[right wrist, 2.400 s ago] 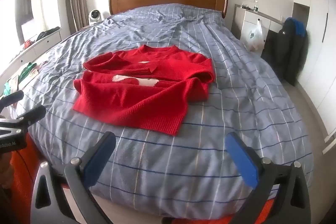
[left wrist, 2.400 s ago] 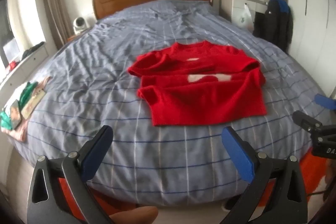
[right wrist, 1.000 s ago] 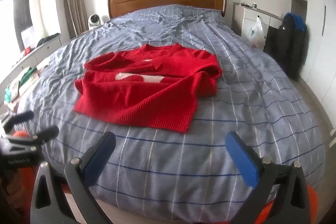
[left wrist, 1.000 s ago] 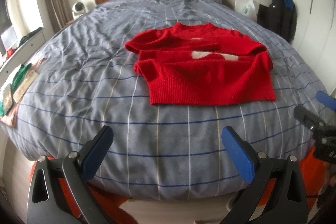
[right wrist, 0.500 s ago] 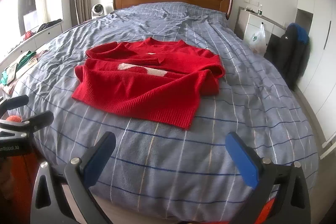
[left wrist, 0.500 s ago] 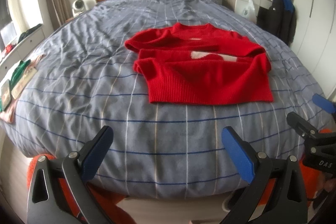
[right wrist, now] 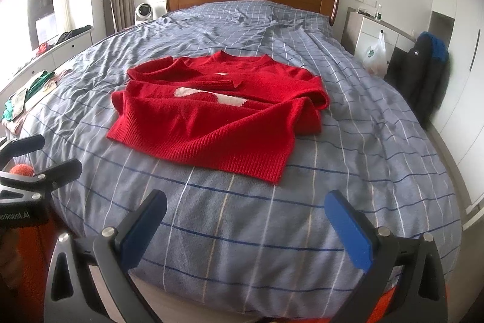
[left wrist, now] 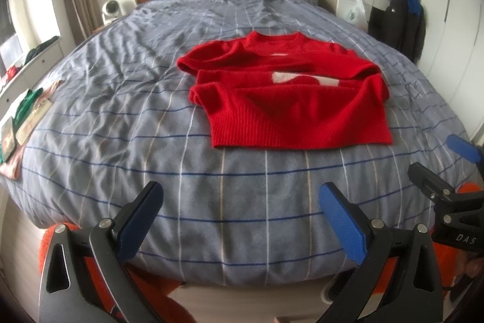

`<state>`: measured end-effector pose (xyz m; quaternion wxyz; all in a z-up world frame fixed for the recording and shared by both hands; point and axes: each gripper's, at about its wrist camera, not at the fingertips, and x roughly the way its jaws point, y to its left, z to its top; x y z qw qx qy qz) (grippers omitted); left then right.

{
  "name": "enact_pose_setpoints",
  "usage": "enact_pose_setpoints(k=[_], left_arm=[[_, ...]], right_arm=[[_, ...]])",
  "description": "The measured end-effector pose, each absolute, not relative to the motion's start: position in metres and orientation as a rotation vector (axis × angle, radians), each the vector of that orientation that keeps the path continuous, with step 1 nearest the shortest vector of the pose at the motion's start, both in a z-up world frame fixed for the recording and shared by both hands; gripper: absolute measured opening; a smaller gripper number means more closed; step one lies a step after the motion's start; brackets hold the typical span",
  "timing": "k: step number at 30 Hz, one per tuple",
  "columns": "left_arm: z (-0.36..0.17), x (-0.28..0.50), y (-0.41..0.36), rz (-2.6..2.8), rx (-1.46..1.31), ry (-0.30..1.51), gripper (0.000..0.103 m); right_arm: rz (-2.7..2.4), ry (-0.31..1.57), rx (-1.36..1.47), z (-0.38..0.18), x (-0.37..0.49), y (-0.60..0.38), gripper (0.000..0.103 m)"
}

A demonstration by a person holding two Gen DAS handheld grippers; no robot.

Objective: Fold small clothes

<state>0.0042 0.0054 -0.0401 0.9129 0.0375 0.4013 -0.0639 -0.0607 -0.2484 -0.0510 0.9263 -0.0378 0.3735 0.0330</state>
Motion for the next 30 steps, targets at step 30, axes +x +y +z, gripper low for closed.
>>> enact_pose_setpoints(k=[30], left_arm=[[-0.054, 0.019, 0.031, -0.106, -0.011, 0.887, 0.103]], right_arm=[[0.057, 0.737, -0.054, -0.044, -0.067, -0.253, 0.103]])
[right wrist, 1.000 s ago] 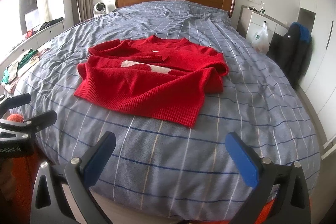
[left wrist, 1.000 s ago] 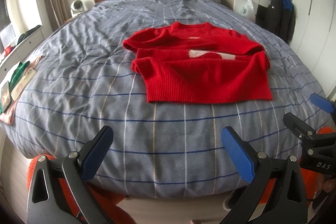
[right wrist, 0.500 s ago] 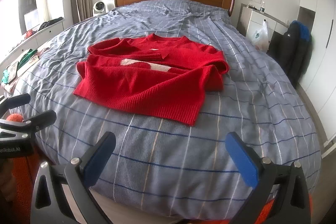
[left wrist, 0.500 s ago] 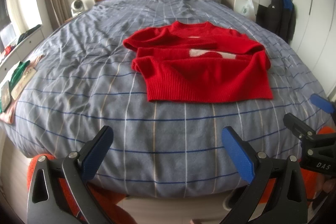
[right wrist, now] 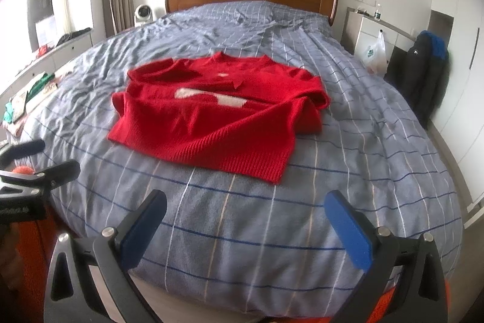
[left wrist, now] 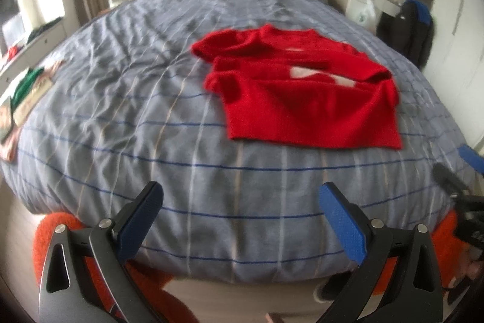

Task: Fold small clothes
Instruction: 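Grasp the red sweater hem with the left tool while the right tool grasps the hem too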

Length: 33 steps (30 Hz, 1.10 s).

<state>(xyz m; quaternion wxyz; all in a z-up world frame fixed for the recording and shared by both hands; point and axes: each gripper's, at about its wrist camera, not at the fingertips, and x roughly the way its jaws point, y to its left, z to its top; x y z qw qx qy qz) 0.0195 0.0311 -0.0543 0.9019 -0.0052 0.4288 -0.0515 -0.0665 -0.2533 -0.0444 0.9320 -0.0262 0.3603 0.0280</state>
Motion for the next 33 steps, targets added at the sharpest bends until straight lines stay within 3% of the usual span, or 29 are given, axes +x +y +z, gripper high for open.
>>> enact_pose_setpoints(k=[8, 13, 14, 15, 16, 17, 18, 19, 20, 21, 27, 33], left_arm=[[-0.081, 0.1, 0.057, -0.251, -0.137, 1.013, 0.103], [-0.111, 0.151, 0.052, -0.349, -0.206, 1.078, 0.099], [-0.108, 0.153, 0.049, -0.349, -0.19, 1.052, 0.085], [-0.106, 0.153, 0.045, -0.361, -0.178, 1.046, 0.048], [-0.105, 0.153, 0.042, -0.382, -0.181, 1.065, 0.023], [-0.104, 0.151, 0.041, -0.404, -0.196, 1.095, 0.007], [-0.101, 0.147, 0.041, -0.402, -0.195, 1.095, 0.005], [-0.097, 0.14, 0.043, -0.401, -0.181, 1.095, 0.005], [-0.091, 0.131, 0.046, -0.416, -0.165, 1.103, 0.005], [-0.085, 0.119, 0.052, -0.439, -0.166, 1.107, 0.005], [-0.069, 0.039, 0.087, -0.499, -0.138, 1.169, 0.004], [-0.103, 0.014, 0.068, -0.391, -0.068, 1.243, 0.003]], right_arm=[[0.104, 0.746, 0.125, -0.047, -0.044, -0.306, 0.103], [0.282, 0.946, 0.179, -0.092, 0.038, -0.333, 0.103], [0.303, 0.969, 0.221, -0.101, 0.052, -0.337, 0.103], [0.311, 0.976, 0.255, -0.106, 0.061, -0.34, 0.103], [0.32, 0.978, 0.289, -0.112, 0.069, -0.342, 0.102], [0.356, 0.998, 0.336, -0.118, 0.079, -0.34, 0.1], [0.397, 1.018, 0.371, -0.122, 0.084, -0.337, 0.086], [0.445, 1.04, 0.412, -0.124, 0.087, -0.334, 0.059], [0.475, 1.056, 0.427, -0.123, 0.087, -0.33, 0.041], [0.473, 1.072, 0.383, -0.118, 0.083, -0.325, 0.008], [0.538, 1.132, 0.302, -0.076, 0.005, -0.332, 0.008], [0.334, 1.277, 0.241, -0.115, -0.032, -0.342, 0.005]])
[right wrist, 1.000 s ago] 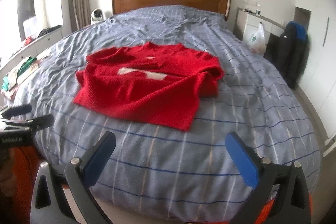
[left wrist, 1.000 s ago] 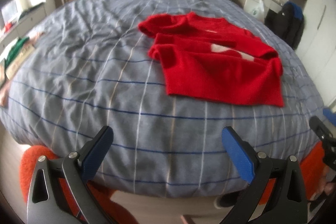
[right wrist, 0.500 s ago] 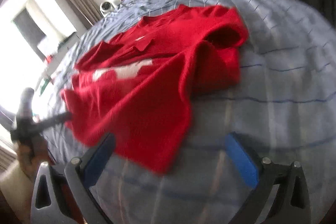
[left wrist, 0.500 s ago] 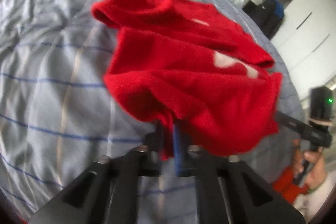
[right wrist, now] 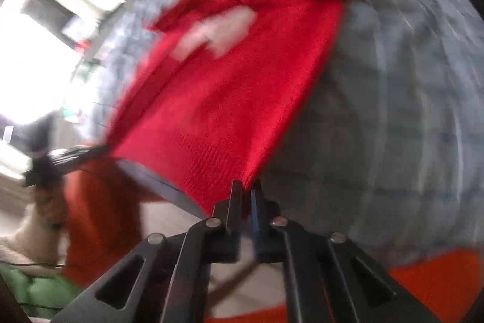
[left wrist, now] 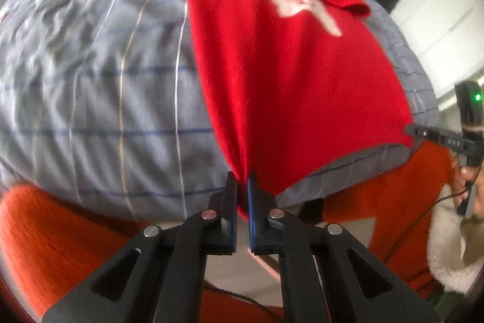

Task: Fold small clothes
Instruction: 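Grasp the red sweater hem with the left tool while the right tool grasps the hem too, then lay the sweater flat on the duvet and open both tools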

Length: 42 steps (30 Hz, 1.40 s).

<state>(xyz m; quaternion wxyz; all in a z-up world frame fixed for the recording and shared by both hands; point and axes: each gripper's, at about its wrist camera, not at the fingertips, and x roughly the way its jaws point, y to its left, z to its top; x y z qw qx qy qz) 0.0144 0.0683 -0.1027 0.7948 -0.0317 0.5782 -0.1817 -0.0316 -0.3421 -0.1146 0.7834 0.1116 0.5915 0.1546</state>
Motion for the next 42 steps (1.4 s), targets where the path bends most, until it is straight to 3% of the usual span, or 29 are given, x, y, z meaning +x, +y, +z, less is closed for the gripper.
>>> enact_pose_setpoints(k=[4, 7, 8, 9, 10, 11, 17, 19, 20, 21, 22, 23, 30, 37, 42], left_arm=[[-0.11, 0.027, 0.069, -0.345, -0.056, 1.237, 0.007], [-0.116, 0.029, 0.07, -0.334, -0.082, 1.258, 0.036], [-0.114, 0.026, 0.076, -0.336, -0.104, 1.25, 0.051], [-0.112, 0.025, 0.08, -0.338, -0.12, 1.234, 0.064], [-0.111, 0.024, 0.084, -0.337, -0.135, 1.215, 0.067], [-0.108, 0.022, 0.092, -0.332, -0.159, 1.19, 0.07], [-0.116, 0.043, 0.089, -0.333, -0.194, 1.204, 0.066], [-0.121, 0.056, 0.07, -0.363, -0.196, 1.22, 0.045], [-0.125, 0.061, 0.061, -0.393, -0.192, 1.239, 0.005], [-0.127, 0.061, 0.054, -0.402, -0.167, 1.248, 0.005], [-0.125, 0.055, 0.052, -0.378, -0.126, 1.233, 0.005], [-0.123, 0.052, 0.05, -0.352, -0.083, 1.224, 0.004], [-0.12, 0.037, 0.071, -0.262, -0.035, 1.211, 0.004], [-0.148, 0.055, 0.058, -0.208, 0.021, 1.255, 0.005], [-0.146, 0.052, 0.065, -0.22, -0.005, 1.247, 0.015]], right_arm=[[0.279, 1.279, 0.345, -0.134, -0.028, -0.355, 0.005], [0.293, 1.25, 0.391, -0.133, -0.029, -0.356, 0.007], [0.297, 1.248, 0.416, -0.132, -0.03, -0.359, 0.01], [0.299, 1.246, 0.443, -0.132, -0.031, -0.362, 0.024], [0.298, 1.236, 0.457, -0.129, -0.033, -0.367, 0.04], [0.305, 1.215, 0.471, -0.128, -0.036, -0.373, 0.045], [0.355, 1.198, 0.525, -0.131, -0.042, -0.372, 0.046], [0.399, 1.194, 0.51, -0.141, -0.032, -0.359, 0.046], [0.405, 1.195, 0.501, -0.145, -0.029, -0.356, 0.046], [0.387, 1.2, 0.477, -0.15, -0.024, -0.351, 0.042], [0.362, 1.203, 0.456, -0.153, -0.021, -0.35, 0.019], [0.332, 1.204, 0.433, -0.152, -0.021, -0.35, 0.004], [0.216, 1.275, 0.265, -0.131, -0.042, -0.343, 0.003], [0.153, 1.343, 0.275, -0.175, -0.015, -0.336, 0.002], [0.152, 1.331, 0.267, -0.169, -0.022, -0.338, 0.002]])
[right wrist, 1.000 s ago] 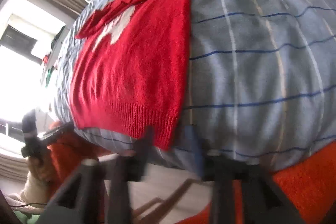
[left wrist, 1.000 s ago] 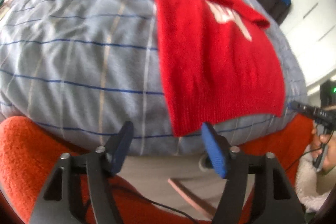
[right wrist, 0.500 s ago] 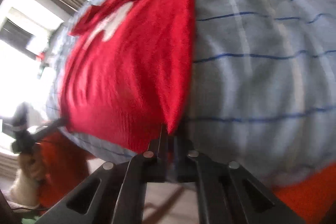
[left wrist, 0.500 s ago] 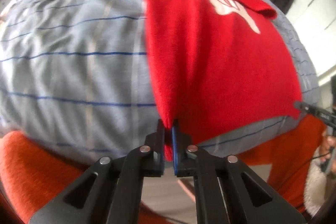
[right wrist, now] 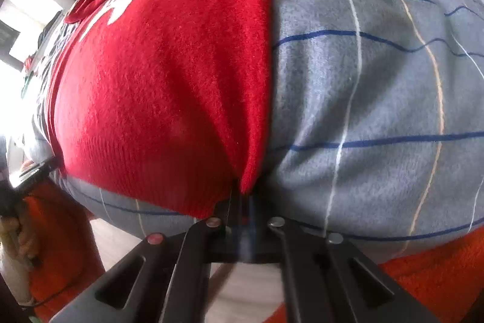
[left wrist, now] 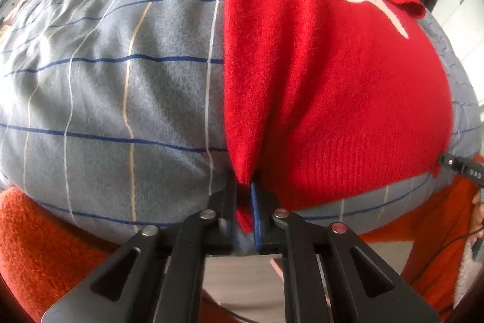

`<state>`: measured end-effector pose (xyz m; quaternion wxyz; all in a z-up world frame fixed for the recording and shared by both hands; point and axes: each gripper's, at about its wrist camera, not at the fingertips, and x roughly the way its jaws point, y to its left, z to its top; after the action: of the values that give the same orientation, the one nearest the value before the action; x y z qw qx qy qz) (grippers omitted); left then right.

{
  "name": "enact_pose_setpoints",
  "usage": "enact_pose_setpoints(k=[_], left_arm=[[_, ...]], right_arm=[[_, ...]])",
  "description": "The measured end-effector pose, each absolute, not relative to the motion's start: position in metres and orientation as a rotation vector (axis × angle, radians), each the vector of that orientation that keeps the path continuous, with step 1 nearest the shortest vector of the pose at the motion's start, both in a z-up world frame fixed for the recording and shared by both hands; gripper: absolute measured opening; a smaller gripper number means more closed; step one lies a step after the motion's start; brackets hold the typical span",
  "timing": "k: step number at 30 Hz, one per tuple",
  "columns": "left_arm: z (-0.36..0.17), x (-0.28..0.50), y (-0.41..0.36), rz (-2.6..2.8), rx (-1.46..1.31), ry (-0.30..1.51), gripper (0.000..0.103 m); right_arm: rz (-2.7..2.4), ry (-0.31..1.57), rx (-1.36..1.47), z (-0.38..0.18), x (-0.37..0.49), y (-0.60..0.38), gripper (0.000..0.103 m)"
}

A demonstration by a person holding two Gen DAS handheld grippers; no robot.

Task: Fold small clothes
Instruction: 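Lay the sweater flat on the duvet and open both tools, then grasp a sweater sleeve cuff with the left tool, pull it straight, release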

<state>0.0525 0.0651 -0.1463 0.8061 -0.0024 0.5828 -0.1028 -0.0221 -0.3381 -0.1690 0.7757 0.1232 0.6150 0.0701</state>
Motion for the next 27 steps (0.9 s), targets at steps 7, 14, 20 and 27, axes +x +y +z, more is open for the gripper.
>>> enact_pose_setpoints(k=[7, 14, 20, 27], left_arm=[[-0.117, 0.019, 0.081, -0.204, -0.016, 1.23, 0.056], [-0.061, 0.019, 0.111, -0.14, 0.015, 1.061, 0.062], [-0.011, 0.056, 0.082, -0.233, 0.151, 0.917, 0.063], [0.016, 0.142, -0.01, -0.613, 0.279, 0.797, 0.094]], right_arm=[[0.177, 1.331, 0.332, -0.152, -0.033, -0.365, 0.03], [0.057, 1.229, 0.271, -0.111, -0.054, -0.392, 0.036], [0.013, 1.103, 0.176, -0.09, -0.053, -0.396, 0.038], [0.059, 1.053, 0.218, -0.1, -0.051, -0.363, 0.038]])
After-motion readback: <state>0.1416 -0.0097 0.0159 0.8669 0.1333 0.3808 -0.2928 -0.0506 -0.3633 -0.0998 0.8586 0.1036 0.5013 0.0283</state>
